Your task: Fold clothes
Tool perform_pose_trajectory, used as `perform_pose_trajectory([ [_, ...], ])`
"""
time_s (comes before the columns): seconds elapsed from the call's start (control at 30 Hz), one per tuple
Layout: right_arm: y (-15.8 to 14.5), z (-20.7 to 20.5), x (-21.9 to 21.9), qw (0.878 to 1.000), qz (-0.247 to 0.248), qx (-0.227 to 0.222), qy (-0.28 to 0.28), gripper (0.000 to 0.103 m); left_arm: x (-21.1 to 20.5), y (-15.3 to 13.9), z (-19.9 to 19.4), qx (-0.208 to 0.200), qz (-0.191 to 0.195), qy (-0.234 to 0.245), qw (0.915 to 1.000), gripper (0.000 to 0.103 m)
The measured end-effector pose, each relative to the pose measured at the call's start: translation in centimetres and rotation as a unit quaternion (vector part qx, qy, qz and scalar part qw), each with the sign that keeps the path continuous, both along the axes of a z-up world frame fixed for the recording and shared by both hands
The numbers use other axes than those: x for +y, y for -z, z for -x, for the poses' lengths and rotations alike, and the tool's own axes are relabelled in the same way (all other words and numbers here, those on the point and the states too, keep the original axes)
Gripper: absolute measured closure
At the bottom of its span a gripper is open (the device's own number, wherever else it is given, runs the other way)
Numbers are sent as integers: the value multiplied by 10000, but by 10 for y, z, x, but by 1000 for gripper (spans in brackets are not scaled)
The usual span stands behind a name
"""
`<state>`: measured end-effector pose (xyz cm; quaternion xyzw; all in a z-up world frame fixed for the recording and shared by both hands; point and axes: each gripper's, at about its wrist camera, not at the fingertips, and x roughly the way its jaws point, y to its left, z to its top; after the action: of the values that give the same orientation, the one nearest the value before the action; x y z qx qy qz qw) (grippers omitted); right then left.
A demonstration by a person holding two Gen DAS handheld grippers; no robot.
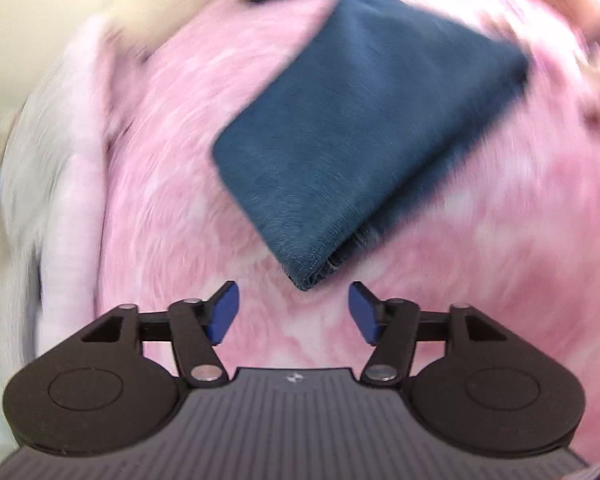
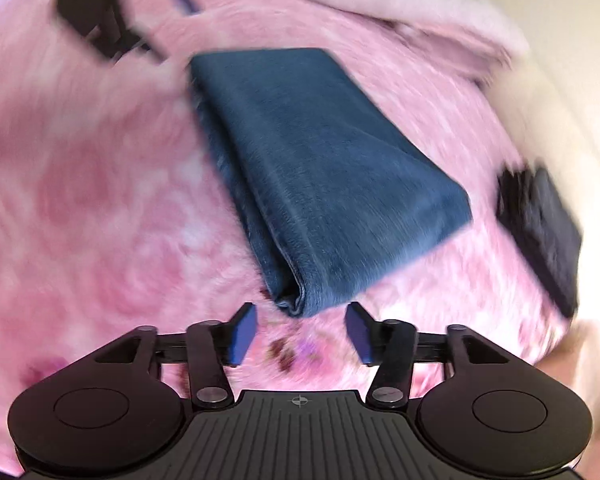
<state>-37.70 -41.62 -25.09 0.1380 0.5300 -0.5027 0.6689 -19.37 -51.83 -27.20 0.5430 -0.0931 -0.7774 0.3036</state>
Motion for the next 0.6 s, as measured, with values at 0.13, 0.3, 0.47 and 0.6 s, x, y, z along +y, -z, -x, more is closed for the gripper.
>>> perform_pose_trajectory([
  [0.13, -45, 1, 3, 9944, 19, -493, 939, 44, 15, -38, -2, 399, -243, -703, 9964, 33],
  [0.3, -86, 0, 3, 9849, -9, -879, 1493, 44, 36, -71, -11, 532, -331, -876, 9942, 21],
  [0.47, -110, -2, 9, 9789, -88, -1103, 1720, 44, 57, -100, -22, 621, -384, -995, 9923, 18],
  [0.6, -120, -6, 15, 9766, -2, -1125, 1831, 44, 66, -110, -26, 631, -361, -908, 9932, 18],
])
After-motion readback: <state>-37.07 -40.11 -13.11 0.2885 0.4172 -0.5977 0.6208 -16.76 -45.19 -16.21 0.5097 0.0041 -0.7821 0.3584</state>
